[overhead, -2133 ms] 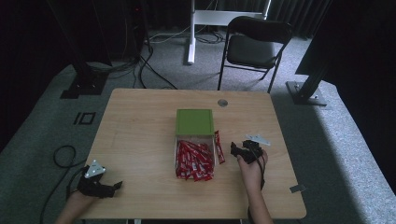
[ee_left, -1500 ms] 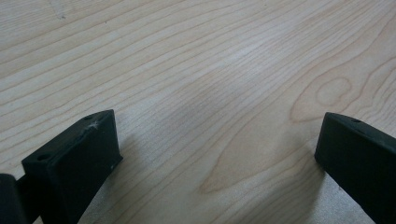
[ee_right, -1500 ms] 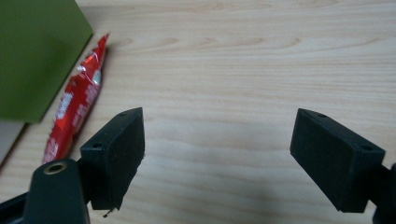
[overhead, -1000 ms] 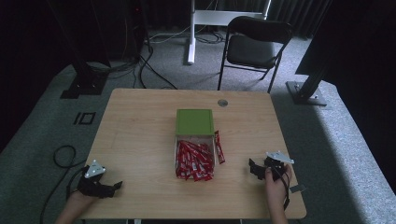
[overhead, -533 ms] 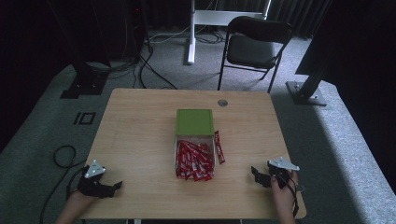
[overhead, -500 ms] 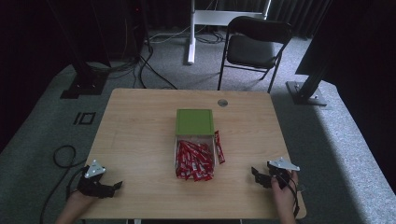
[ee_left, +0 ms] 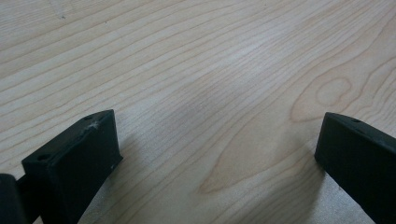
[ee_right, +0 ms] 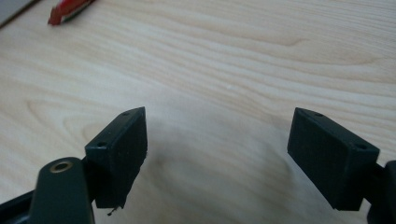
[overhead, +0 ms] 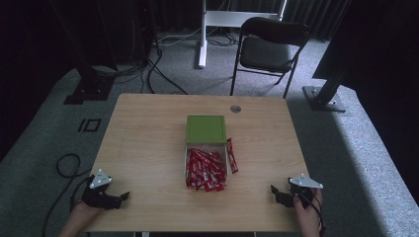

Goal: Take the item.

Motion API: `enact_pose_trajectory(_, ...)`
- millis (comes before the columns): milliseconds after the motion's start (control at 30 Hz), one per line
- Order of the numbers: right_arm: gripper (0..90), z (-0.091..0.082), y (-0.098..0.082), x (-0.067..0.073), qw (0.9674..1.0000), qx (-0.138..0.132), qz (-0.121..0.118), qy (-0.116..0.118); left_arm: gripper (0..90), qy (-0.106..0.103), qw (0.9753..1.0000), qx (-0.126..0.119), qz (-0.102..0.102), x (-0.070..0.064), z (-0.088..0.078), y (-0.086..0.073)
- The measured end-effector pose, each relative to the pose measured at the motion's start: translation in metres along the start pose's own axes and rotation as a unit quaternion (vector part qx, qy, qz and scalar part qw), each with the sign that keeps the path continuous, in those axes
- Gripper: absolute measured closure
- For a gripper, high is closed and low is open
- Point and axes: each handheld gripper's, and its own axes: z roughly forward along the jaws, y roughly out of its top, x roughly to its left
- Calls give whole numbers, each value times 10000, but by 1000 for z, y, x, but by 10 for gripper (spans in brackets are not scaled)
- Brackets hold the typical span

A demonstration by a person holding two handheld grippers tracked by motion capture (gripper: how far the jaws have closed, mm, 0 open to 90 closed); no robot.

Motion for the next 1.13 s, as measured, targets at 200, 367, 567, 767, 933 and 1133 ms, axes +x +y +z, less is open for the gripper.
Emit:
enact_pose_trajectory(200,198,-4,-4,2,9999,81,43,44,7,0,10000,1,1,0,0,0)
enact_pose_trajectory(367,170,-3,-5,11,9992,275,-241,170,7,1,10000,0,1,0,0,0)
enact_pose_trajectory(567,130,-5,-7,15,9989,310,-287,218,7,0,10000,0,3,0,0,0)
enact_pose_trajectory(767,126,-5,-8,15,9989,313,-288,220,7,1,10000,0,3,0,0,0)
enact_pose_trajectory(933,126,-5,-8,15,9989,312,-285,221,7,2,10000,-1,3,0,0,0)
enact_pose_trajectory(1133,126,-5,-8,15,9989,313,-286,219,7,2,10000,-1,3,0,0,0)
